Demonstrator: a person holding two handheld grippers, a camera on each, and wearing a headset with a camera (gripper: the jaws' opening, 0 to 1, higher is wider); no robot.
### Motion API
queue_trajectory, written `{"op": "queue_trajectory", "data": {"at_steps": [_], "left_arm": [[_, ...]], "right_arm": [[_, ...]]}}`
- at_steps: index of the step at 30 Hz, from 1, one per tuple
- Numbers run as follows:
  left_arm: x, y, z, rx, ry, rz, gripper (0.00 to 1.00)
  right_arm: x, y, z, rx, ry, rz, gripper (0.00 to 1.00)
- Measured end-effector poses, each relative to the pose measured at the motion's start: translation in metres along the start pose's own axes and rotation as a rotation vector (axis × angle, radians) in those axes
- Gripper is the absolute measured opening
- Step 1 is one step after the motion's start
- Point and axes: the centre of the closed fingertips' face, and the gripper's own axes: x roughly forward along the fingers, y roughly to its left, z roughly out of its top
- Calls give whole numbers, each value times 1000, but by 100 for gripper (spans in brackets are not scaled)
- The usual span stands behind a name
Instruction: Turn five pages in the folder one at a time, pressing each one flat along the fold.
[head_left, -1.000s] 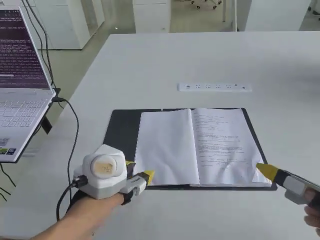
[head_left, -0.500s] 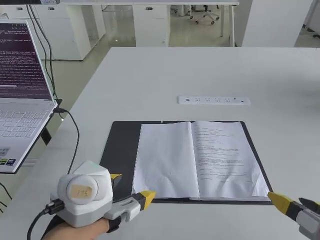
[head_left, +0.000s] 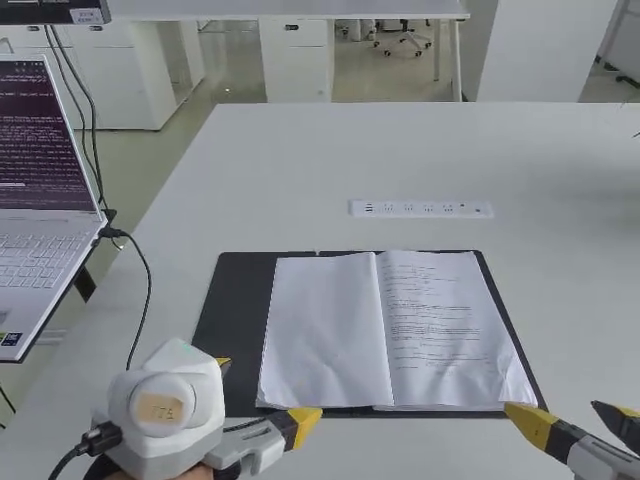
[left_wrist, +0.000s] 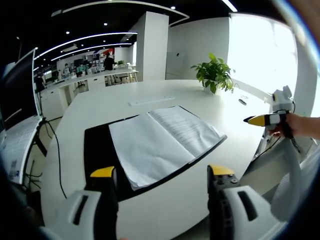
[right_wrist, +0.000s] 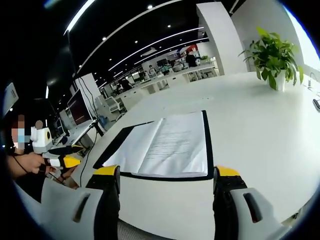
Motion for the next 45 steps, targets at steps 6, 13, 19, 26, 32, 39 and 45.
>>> {"op": "queue_trajectory", "data": {"at_steps": [6, 13, 19, 26, 32, 39, 45], "left_arm": [[17, -10, 4, 21, 7, -14, 74], [40, -25, 6, 41, 22, -34, 71], [64, -43, 6, 63, 40, -71, 68], [89, -64, 7, 92, 54, -104, 67], [115, -81, 8, 117, 64, -131, 66], [145, -103, 8, 132, 60, -156, 63], [172, -127, 7, 148, 52, -178, 62]], "right_arm": [[0, -6, -5, 6, 10, -3, 75], [2, -10, -9, 8, 15, 5, 73], [3, -12, -14, 2, 27, 13, 73], [4, -13, -16, 12, 22, 12, 72], [7, -15, -18, 9, 27, 17, 72], [11, -14, -19, 8, 35, 26, 71], [15, -15, -21, 4, 44, 31, 70]]}}
